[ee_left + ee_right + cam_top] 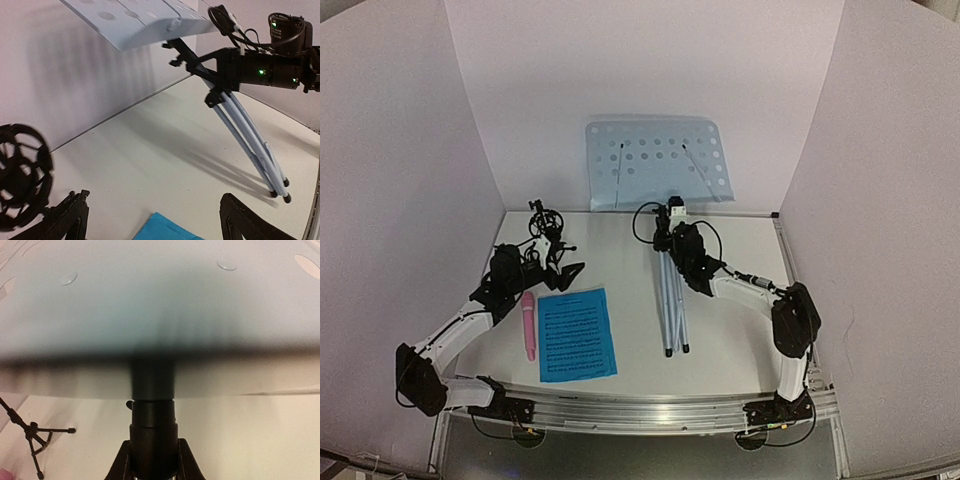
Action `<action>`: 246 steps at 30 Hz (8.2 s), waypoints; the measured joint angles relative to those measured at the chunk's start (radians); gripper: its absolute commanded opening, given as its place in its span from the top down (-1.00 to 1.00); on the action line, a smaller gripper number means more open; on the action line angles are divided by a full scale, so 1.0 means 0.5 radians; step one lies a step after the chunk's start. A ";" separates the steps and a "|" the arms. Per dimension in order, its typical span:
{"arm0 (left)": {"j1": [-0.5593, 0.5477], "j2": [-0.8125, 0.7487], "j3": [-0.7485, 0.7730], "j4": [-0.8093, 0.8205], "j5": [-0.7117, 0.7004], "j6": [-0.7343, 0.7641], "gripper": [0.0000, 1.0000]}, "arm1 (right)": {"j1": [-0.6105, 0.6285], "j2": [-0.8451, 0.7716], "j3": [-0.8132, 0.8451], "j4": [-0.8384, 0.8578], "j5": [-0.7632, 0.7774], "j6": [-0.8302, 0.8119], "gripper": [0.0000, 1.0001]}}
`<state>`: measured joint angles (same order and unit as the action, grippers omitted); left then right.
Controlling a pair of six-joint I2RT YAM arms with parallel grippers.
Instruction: Set up the instrument practice props
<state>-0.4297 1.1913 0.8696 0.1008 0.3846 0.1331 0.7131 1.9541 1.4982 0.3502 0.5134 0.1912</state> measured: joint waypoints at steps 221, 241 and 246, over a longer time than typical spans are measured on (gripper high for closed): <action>-0.693 1.636 1.871 -1.320 0.571 0.799 1.00 | -0.527 -1.004 -0.716 -1.785 -1.851 -1.476 1.00; -0.699 1.773 2.131 -1.602 0.514 0.888 1.00 | -0.608 -0.889 -0.645 -1.859 -1.989 -1.564 1.00; -0.689 1.805 2.194 -1.670 0.515 0.927 1.00 | -0.617 -0.855 -0.594 -1.898 -1.991 -1.588 1.00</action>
<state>-0.7742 2.0936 1.9665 -0.7340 0.6418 0.5965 0.4046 1.5264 1.2014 -0.5985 -0.4822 -0.6030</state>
